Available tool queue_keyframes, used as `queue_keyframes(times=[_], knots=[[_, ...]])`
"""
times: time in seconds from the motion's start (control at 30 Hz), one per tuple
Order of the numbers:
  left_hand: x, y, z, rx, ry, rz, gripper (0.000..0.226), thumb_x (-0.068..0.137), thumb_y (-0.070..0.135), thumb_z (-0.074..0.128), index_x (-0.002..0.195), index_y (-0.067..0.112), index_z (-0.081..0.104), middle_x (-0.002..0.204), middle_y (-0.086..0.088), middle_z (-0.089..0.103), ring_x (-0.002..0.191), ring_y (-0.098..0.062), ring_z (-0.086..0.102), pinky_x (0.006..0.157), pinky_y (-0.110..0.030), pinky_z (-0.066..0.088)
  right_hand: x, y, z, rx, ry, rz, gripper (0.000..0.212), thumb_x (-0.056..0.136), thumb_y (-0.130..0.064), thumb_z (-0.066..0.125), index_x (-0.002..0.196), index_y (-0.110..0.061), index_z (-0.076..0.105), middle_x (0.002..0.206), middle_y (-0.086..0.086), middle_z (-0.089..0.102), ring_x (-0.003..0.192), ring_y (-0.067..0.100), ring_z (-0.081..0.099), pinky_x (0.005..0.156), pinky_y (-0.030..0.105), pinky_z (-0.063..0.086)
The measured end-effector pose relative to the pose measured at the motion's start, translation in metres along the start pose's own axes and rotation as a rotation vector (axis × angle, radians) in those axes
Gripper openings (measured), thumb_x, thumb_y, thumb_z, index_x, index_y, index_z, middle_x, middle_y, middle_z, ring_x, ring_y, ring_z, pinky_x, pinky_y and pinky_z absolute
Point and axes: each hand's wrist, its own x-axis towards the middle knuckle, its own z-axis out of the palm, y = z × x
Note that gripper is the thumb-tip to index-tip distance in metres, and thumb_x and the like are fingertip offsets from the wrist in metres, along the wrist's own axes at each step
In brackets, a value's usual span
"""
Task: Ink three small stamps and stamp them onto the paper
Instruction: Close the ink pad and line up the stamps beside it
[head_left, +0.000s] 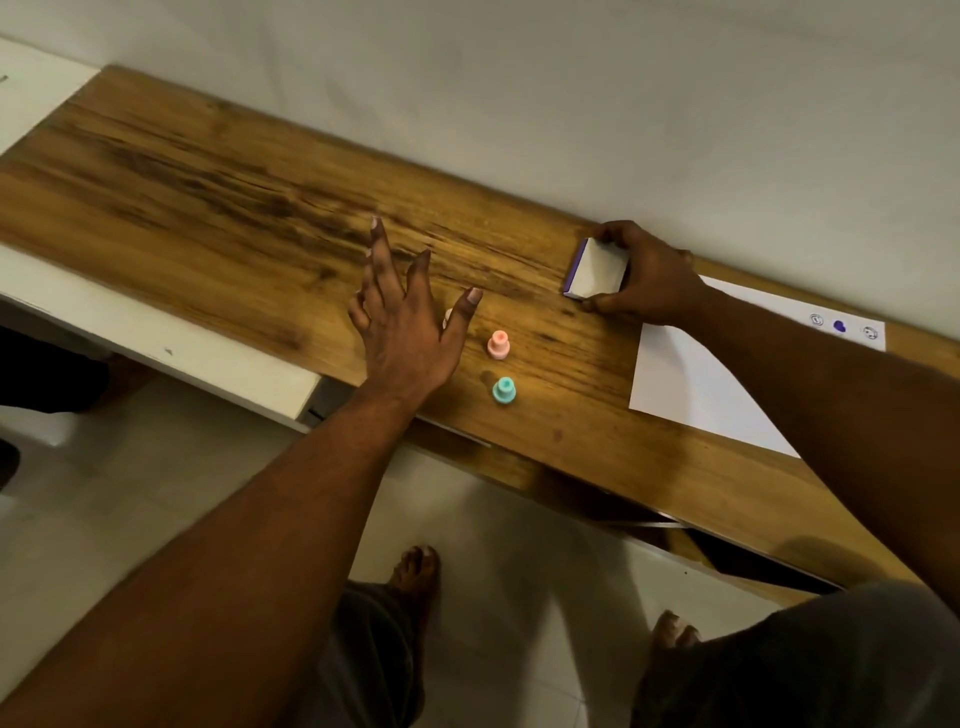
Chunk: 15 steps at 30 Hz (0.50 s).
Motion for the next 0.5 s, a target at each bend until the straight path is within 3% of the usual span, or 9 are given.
queue_keyframes(times=[0.07,0.23,0.5], knots=[[-0.0003,-0.0027,0.0026,0.005,-0.01,-0.014,0.087,0.098,0.081,0.029,0.164,0.023,0.033,0.176,-0.012,-0.017,0.163,-0.037,-0.001,0.125,-0.065,0.011,-0.0003,0.002,0.0007,0.02,-0.001,-0.013,0.1,0.068,-0.048,0.093,0.149,-0.027,0.038,0.147,0.0,0.05,0.133,0.026,0.051,0.109,0.054,0.045],[0.0007,-0.0074,0.0055,0.003,-0.025,-0.035,0.093,0.095,0.085,0.023,0.164,0.023,0.034,0.176,-0.012,-0.018,0.163,-0.036,-0.001,0.125,-0.066,0.01,0.0,0.0042,0.0031,0.055,0.019,-0.034,0.101,0.069,-0.041,0.094,0.151,-0.02,0.039,0.147,0.005,0.05,0.13,0.025,0.051,0.104,0.04,0.05],[0.0011,-0.0082,0.0063,0.008,-0.024,-0.032,0.091,0.096,0.084,0.024,0.163,0.023,0.034,0.176,-0.012,-0.018,0.163,-0.037,0.0,0.125,-0.066,0.011,0.0026,0.0051,-0.0006,0.036,-0.012,-0.04,0.101,0.069,-0.038,0.095,0.152,-0.02,0.038,0.148,0.006,0.05,0.13,0.029,0.051,0.106,0.051,0.049]])
